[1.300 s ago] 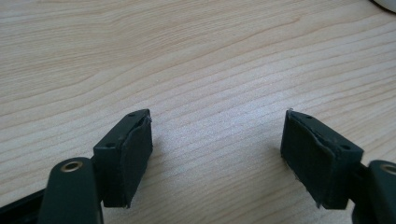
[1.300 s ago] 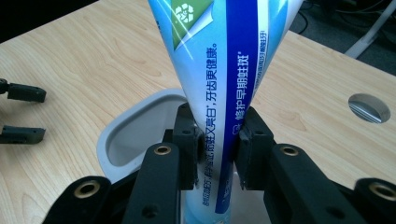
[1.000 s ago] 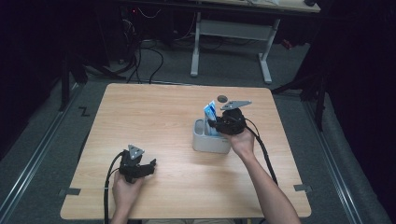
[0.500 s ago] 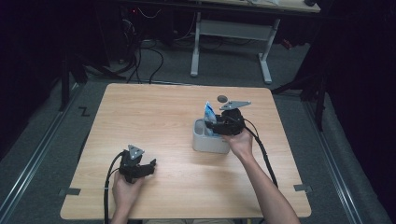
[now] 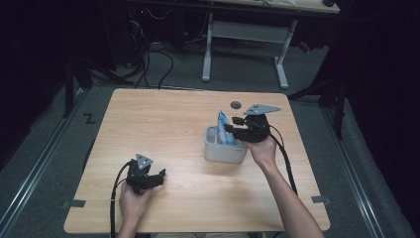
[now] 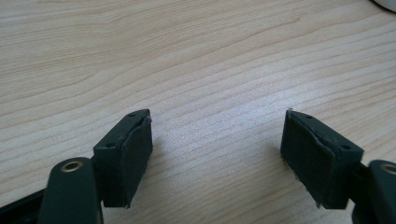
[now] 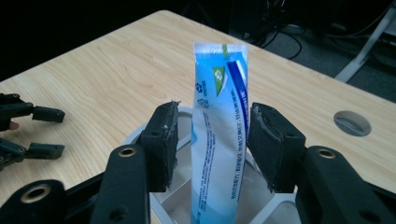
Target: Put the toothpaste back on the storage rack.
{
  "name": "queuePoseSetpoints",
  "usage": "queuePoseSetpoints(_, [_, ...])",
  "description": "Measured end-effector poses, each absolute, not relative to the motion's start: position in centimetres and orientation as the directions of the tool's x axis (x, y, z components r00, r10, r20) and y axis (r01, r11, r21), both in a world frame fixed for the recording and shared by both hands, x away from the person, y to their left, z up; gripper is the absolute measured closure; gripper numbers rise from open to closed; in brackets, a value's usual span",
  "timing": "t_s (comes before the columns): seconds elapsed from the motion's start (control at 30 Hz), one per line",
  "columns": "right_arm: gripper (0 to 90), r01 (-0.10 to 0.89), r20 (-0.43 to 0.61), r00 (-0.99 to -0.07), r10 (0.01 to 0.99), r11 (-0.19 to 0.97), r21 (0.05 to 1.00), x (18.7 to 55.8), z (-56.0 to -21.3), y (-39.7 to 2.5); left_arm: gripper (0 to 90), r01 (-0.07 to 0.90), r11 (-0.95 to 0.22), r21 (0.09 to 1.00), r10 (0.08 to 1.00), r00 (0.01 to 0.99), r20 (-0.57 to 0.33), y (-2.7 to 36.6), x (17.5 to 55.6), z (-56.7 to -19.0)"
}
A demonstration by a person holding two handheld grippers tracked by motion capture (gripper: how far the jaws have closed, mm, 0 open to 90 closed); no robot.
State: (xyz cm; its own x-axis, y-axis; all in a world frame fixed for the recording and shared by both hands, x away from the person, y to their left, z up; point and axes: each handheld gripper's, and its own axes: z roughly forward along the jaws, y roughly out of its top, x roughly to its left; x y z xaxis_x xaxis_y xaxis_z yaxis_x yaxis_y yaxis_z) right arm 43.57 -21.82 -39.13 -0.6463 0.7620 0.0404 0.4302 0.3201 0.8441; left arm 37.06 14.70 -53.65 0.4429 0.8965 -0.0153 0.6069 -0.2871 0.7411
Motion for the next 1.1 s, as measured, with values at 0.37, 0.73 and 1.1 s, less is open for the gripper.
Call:
queuePoseSetpoints(0.37, [53.2, 0.417, 0.053, -0.627, 0.777, 0.277, 0.866, 43.0, -38.3, -23.3, 25.3, 0.607, -0.287, 0.741, 0.896, 0.443, -0.015, 14.7, 37.1, -53.6])
queuePoseSetpoints(0.73, [53.7, 0.413, 0.073, -0.605, 0.793, 0.234, 0.880, 42.5, -37.6, -24.8, 25.4, 0.607, -0.287, 0.741, 0.896, 0.443, -0.016, 14.7, 37.1, -53.6])
queuePoseSetpoints(1.1, [54.9, 0.412, 0.077, -0.590, 0.804, 0.218, 0.885, 41.8, -37.2, -26.1, 25.3, 0.607, -0.287, 0.741, 0.896, 0.443, -0.016, 14.7, 37.1, -53.6])
